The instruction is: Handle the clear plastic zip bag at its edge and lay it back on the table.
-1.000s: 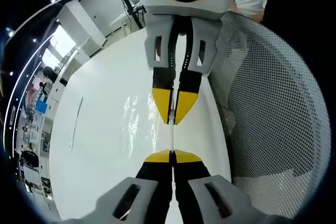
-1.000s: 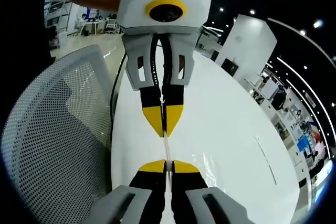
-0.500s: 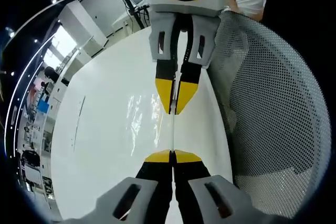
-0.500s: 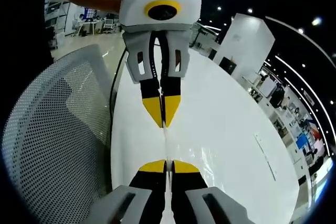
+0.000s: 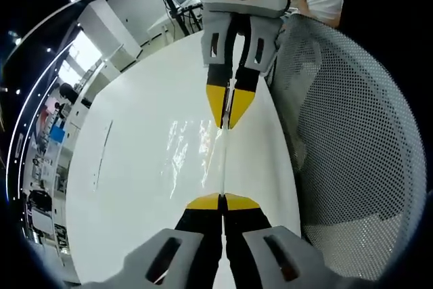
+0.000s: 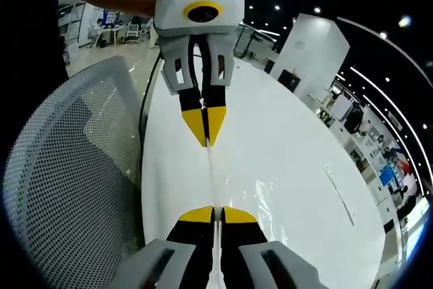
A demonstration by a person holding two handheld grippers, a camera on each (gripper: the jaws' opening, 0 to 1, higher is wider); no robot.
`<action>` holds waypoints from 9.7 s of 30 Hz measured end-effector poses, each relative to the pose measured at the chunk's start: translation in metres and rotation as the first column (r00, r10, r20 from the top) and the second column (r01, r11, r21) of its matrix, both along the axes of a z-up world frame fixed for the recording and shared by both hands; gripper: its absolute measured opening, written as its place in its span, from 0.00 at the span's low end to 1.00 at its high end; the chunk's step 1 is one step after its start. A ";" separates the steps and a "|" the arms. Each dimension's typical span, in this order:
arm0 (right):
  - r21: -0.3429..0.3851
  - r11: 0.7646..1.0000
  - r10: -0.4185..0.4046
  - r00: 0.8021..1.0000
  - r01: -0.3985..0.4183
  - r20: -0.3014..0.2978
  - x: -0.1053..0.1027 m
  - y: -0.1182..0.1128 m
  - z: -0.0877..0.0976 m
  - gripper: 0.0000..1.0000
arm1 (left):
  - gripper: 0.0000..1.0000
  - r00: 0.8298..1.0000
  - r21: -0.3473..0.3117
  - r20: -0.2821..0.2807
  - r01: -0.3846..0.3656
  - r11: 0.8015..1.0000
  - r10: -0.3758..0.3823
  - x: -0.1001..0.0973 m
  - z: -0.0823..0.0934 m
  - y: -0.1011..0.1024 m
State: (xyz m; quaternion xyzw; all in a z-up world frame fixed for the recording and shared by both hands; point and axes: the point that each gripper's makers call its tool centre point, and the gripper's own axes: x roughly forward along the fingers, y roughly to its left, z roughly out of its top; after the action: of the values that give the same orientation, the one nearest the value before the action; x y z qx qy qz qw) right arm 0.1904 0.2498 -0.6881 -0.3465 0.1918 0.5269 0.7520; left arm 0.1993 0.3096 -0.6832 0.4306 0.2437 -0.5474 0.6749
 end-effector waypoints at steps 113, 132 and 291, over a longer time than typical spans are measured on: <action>0.081 0.991 -0.094 0.987 0.105 -0.130 0.005 -0.007 0.000 0.07 | 0.00 0.995 -0.004 0.074 0.060 0.998 -0.060 -0.004 0.007 -0.002; 0.085 0.989 -0.102 0.980 0.117 -0.170 0.006 0.003 -0.005 0.00 | 0.14 0.994 -0.122 0.074 0.088 0.989 -0.079 -0.017 0.027 -0.016; 0.014 0.951 -0.309 0.951 0.308 0.022 0.080 -0.006 -0.067 0.35 | 0.52 0.720 -0.481 -0.115 -0.643 0.596 0.684 -0.007 0.006 0.110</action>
State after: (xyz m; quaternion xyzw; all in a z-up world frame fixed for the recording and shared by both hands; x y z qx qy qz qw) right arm 0.2709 0.2434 -0.7546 -0.3146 0.2318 0.3999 0.8291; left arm 0.1925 0.4199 -0.6771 0.1454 0.2119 -0.2817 0.9244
